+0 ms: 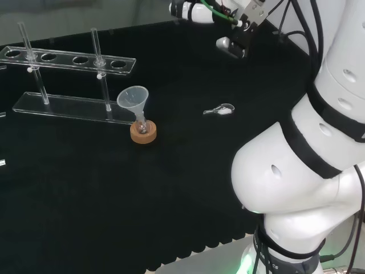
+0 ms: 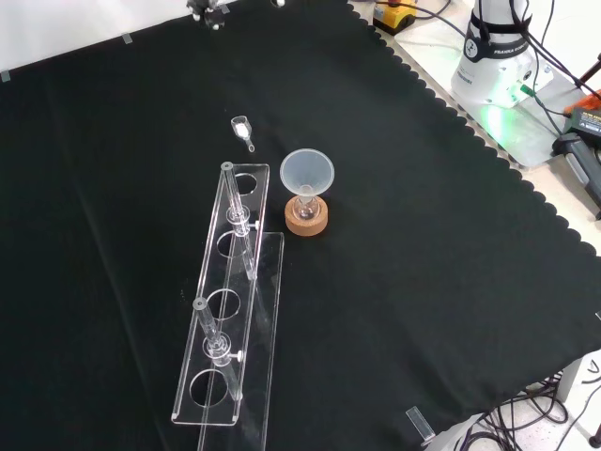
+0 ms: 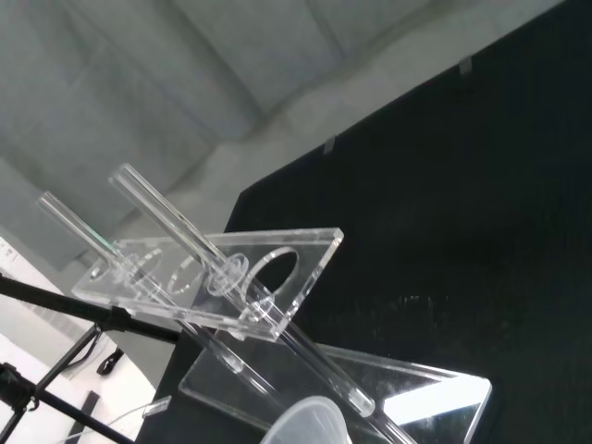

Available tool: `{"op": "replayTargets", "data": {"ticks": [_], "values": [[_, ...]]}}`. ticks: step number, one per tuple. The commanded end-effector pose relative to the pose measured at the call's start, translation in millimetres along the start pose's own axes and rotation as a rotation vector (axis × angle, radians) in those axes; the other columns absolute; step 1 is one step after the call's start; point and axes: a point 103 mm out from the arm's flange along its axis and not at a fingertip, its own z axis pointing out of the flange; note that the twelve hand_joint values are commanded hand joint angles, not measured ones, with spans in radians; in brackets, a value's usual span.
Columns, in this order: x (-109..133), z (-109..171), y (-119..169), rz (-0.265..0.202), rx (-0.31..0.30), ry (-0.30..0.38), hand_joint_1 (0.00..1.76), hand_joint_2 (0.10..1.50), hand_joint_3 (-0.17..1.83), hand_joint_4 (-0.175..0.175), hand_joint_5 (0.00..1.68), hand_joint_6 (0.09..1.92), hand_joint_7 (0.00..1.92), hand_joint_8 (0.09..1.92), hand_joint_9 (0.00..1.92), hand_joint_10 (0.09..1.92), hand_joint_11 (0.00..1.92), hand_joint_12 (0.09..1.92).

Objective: Pick up the weighing funnel.

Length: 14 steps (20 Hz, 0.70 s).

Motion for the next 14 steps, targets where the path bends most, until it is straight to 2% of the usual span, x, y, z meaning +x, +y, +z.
{"op": "replayTargets", "data": {"ticks": [1, 5, 9, 12, 13, 14], "values": [[-4.6, -23.0, -15.1, 0.026, -0.048, -0.017, 0.29, 0.72, 0.18, -0.134, 0.33, 0.23, 0.14, 0.91, 0.21, 1.01, 0.42, 1.44], [-17.7, -38.4, -23.9, 0.034, -0.083, -0.051, 0.29, 0.73, 0.17, -0.129, 0.35, 0.23, 0.16, 0.91, 0.23, 1.0, 0.43, 1.43], [-47.8, -43.5, -34.9, 0.035, -0.133, -0.151, 0.34, 0.73, 0.16, -0.124, 0.38, 0.23, 0.23, 0.88, 0.36, 0.95, 0.53, 1.38], [-73.8, -42.1, -41.7, -0.011, -0.209, -0.215, 0.43, 0.74, 0.16, -0.12, 0.46, 0.28, 0.42, 0.83, 0.62, 0.82, 0.72, 1.28], [-80.5, -41.0, -42.8, -0.028, -0.229, -0.254, 0.47, 0.73, 0.16, -0.118, 0.49, 0.31, 0.49, 0.81, 0.71, 0.76, 0.78, 1.24], [-89.0, -39.4, -43.9, -0.05, -0.257, -0.333, 0.5, 0.72, 0.17, -0.116, 0.52, 0.37, 0.57, 0.78, 0.8, 0.69, 0.84, 1.21]]}}
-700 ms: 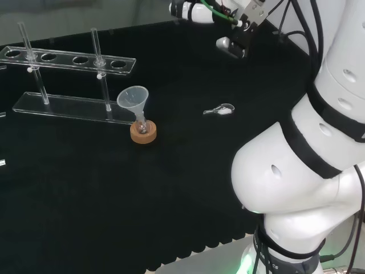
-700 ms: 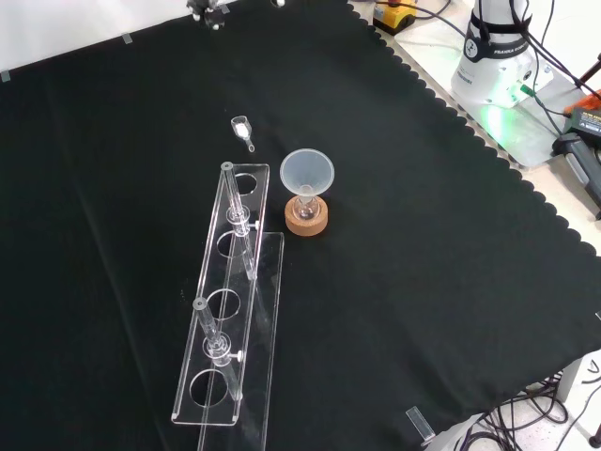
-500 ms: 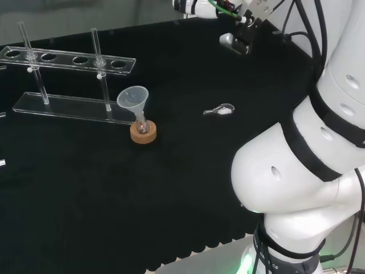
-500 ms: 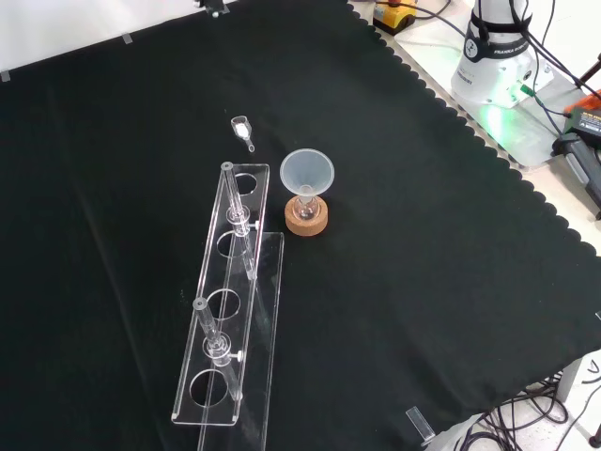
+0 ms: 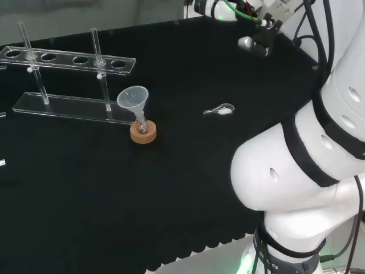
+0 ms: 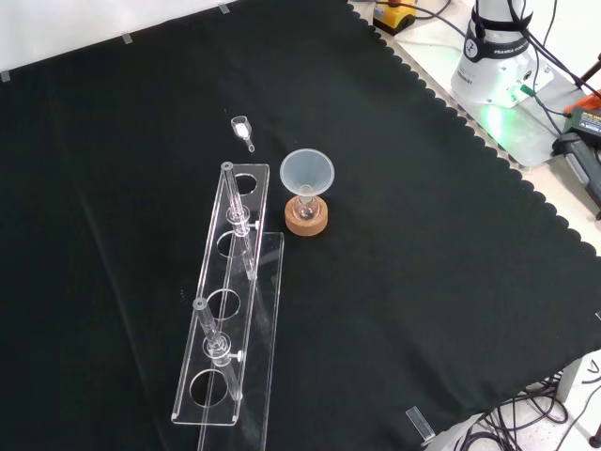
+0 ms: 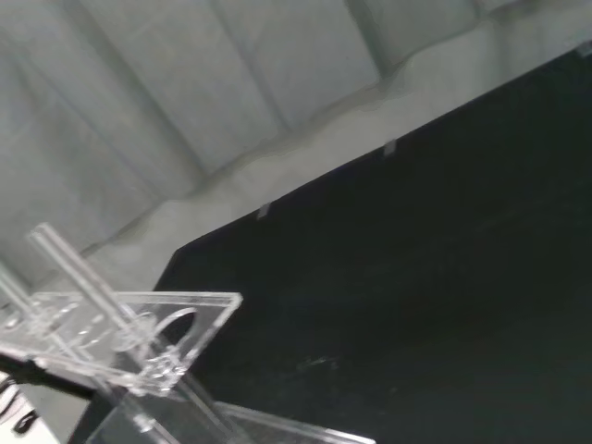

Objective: Pick up the weighing funnel.

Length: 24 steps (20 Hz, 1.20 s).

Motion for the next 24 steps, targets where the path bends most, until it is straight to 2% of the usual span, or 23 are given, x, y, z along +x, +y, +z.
{"op": "replayTargets", "data": {"ticks": [1, 2, 5, 9, 12, 15, 21, 24], "values": [[-61.3, 4.5, -14.5, -0.104, -0.169, -0.298, 0.54, 0.71, 0.17, -0.112, 0.53, 0.45, 0.63, 0.76, 0.87, 0.63, 0.88, 1.18], [-67.3, 7.7, -13.8, -0.107, -0.175, -0.338, 0.57, 0.7, 0.18, -0.108, 0.53, 0.54, 0.68, 0.74, 0.92, 0.59, 0.92, 1.16], [-79.2, 21.7, -13.9, -0.078, -0.15, -0.392, 0.62, 0.67, 0.2, -0.1, 0.52, 0.69, 0.75, 0.72, 1.0, 0.52, 0.96, 1.14], [-82.9, 47.2, -15.1, -0.042, -0.083, -0.491, 0.63, 0.66, 0.21, -0.093, 0.49, 0.73, 0.72, 0.72, 0.98, 0.5, 0.95, 1.15], [-87.0, 64.5, -13.1, -0.042, -0.047, -0.566, 0.63, 0.65, 0.22, -0.088, 0.47, 0.75, 0.68, 0.75, 0.93, 0.52, 0.91, 1.16], [-95.9, 80.8, -7.8, -0.047, 0.024, -0.651, 0.62, 0.64, 0.23, -0.084, 0.46, 0.75, 0.65, 0.76, 0.89, 0.55, 0.86, 1.19], [-121.9, 97.6, -3.2, -0.034, 0.151, -0.709, 0.6, 0.63, 0.23, -0.079, 0.43, 0.74, 0.6, 0.78, 0.82, 0.6, 0.8, 1.22], [-136.1, 105.3, -2.1, -0.03, 0.215, -0.714, 0.59, 0.63, 0.23, -0.073, 0.42, 0.73, 0.55, 0.79, 0.77, 0.62, 0.76, 1.24]]}}
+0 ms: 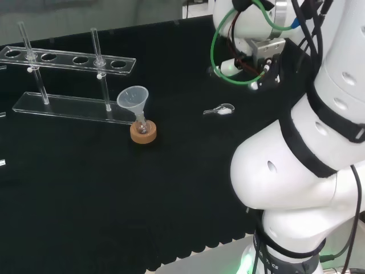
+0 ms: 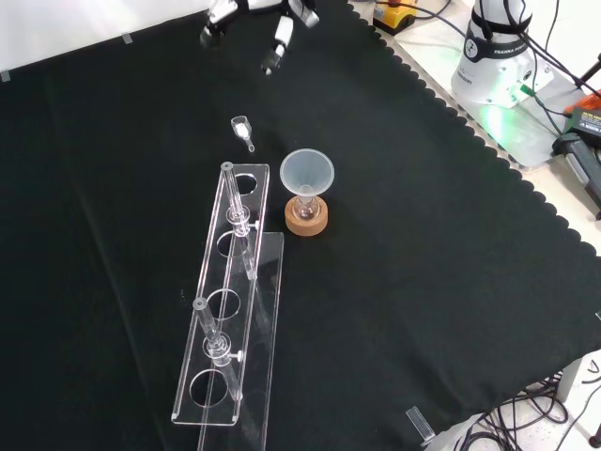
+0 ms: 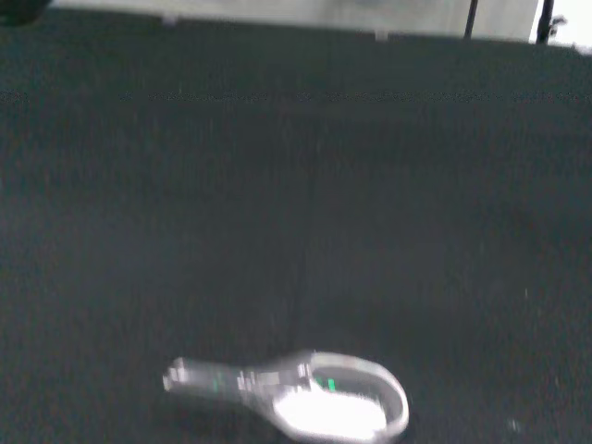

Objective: Pick up the weighing funnel.

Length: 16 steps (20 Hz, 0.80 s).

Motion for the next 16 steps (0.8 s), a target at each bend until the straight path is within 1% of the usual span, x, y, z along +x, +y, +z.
{"op": "replayTargets", "data": {"ticks": [1, 4, 8, 12, 16], "values": [[-7.7, 47.9, 12.6, -0.068, 0.159, -0.073, 0.59, 0.63, 0.23, -0.071, 0.42, 0.73, 0.53, 0.79, 0.75, 0.64, 0.74, 1.25], [-16.1, 58.7, 11.2, -0.088, 0.206, -0.073, 0.59, 0.63, 0.23, -0.066, 0.4, 0.71, 0.52, 0.79, 0.72, 0.65, 0.71, 1.26], [-25.0, 70.1, 7.4, -0.097, 0.246, -0.076, 0.59, 0.63, 0.23, -0.065, 0.4, 0.69, 0.51, 0.79, 0.71, 0.66, 0.69, 1.27], [-35.9, 82.3, 3.9, -0.099, 0.28, -0.078, 0.58, 0.64, 0.23, -0.065, 0.4, 0.68, 0.51, 0.79, 0.7, 0.67, 0.69, 1.27], [-51.9, 99.1, -0.4, -0.09, 0.31, -0.048, 0.58, 0.64, 0.24, -0.065, 0.39, 0.68, 0.52, 0.79, 0.7, 0.67, 0.69, 1.27]]}}
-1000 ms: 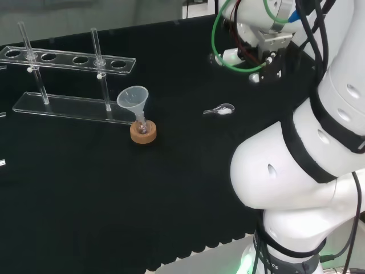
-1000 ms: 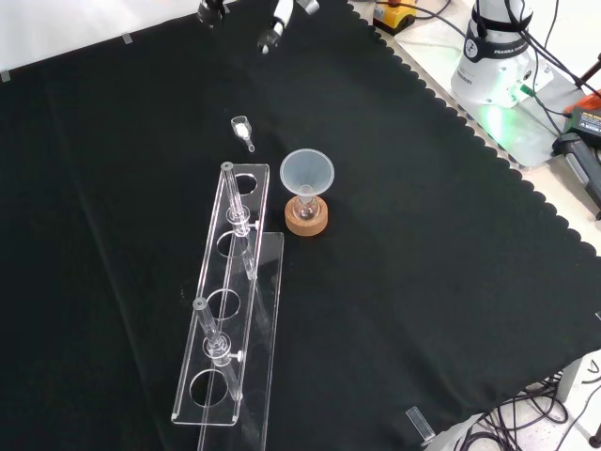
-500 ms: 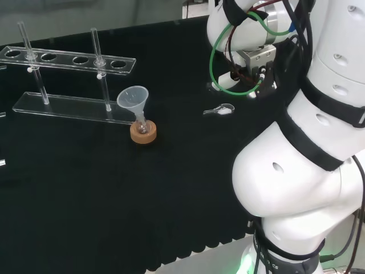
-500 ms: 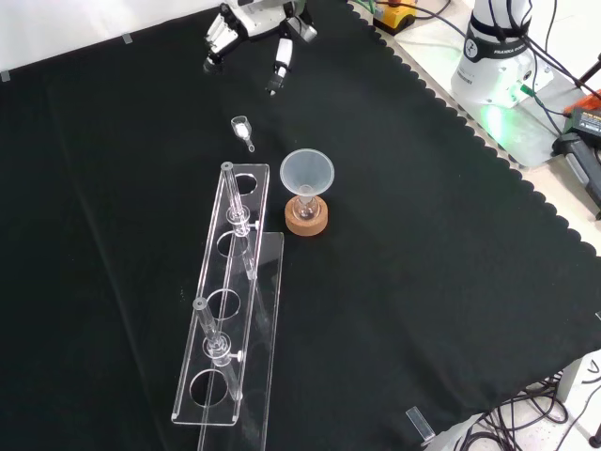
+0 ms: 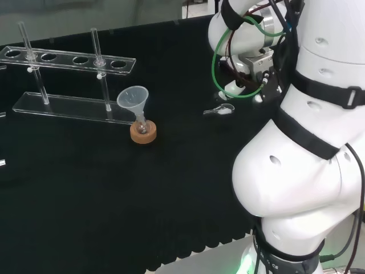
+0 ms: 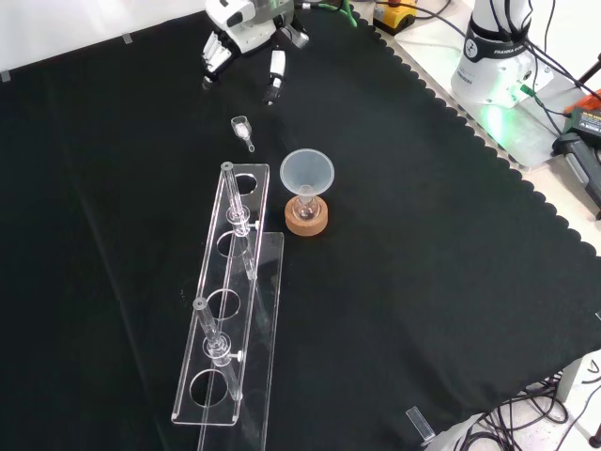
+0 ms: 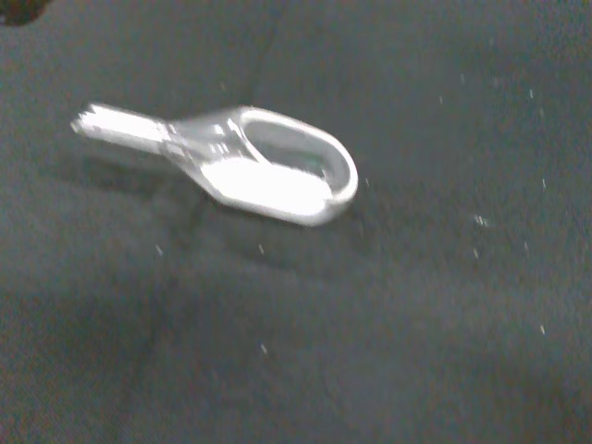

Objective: Pick up the weighing funnel.

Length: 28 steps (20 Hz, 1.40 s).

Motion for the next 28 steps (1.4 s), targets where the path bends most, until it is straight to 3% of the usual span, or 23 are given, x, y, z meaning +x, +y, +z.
{"op": "replayTargets", "data": {"ticks": [1, 9, 18, 28], "values": [[-22.5, 29.6, 0.7, -0.013, 0.072, 0.025, 0.58, 0.64, 0.24, -0.065, 0.39, 0.67, 0.52, 0.79, 0.7, 0.67, 0.68, 1.27], [-17.9, 56.1, 11.2, -0.015, 0.112, 0.115, 0.58, 0.64, 0.24, -0.065, 0.4, 0.67, 0.53, 0.79, 0.69, 0.68, 0.68, 1.27], [-10.6, 66.9, 15.1, -0.018, 0.126, 0.137, 0.58, 0.64, 0.24, -0.068, 0.41, 0.66, 0.56, 0.8, 0.7, 0.69, 0.68, 1.27], [0.5, 72.1, 17.7, -0.028, 0.108, 0.133, 0.58, 0.64, 0.25, -0.06, 0.53, 0.74, 0.77, 0.75, 0.85, 0.63, 0.72, 1.26]]}}
